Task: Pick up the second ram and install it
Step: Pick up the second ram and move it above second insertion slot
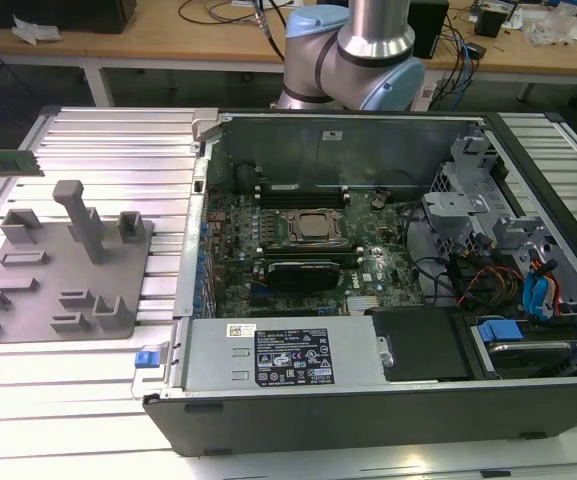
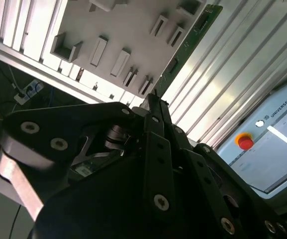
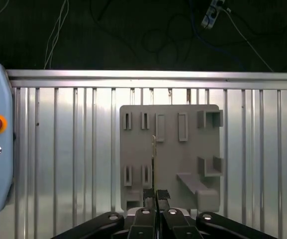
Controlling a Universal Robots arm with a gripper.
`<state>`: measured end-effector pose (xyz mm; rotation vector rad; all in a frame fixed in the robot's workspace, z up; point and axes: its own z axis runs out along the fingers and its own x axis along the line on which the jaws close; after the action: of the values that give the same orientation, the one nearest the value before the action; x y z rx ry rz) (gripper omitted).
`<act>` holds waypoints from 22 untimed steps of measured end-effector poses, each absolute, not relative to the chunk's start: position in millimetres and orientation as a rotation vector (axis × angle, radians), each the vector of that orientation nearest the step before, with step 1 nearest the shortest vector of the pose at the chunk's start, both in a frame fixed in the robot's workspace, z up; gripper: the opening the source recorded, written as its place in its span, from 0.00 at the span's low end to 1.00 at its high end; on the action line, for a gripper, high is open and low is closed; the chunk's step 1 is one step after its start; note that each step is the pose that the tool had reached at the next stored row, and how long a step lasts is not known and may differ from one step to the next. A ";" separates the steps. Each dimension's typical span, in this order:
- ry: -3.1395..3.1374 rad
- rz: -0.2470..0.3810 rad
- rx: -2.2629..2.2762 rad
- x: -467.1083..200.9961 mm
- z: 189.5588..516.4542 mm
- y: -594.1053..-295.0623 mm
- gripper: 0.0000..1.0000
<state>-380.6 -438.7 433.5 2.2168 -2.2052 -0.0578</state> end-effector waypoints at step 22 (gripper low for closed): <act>-2.205 -0.058 2.217 -285.9 433.5 -438.7 0.09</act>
<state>-285.9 -438.7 433.5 2.2168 -2.2050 -0.0578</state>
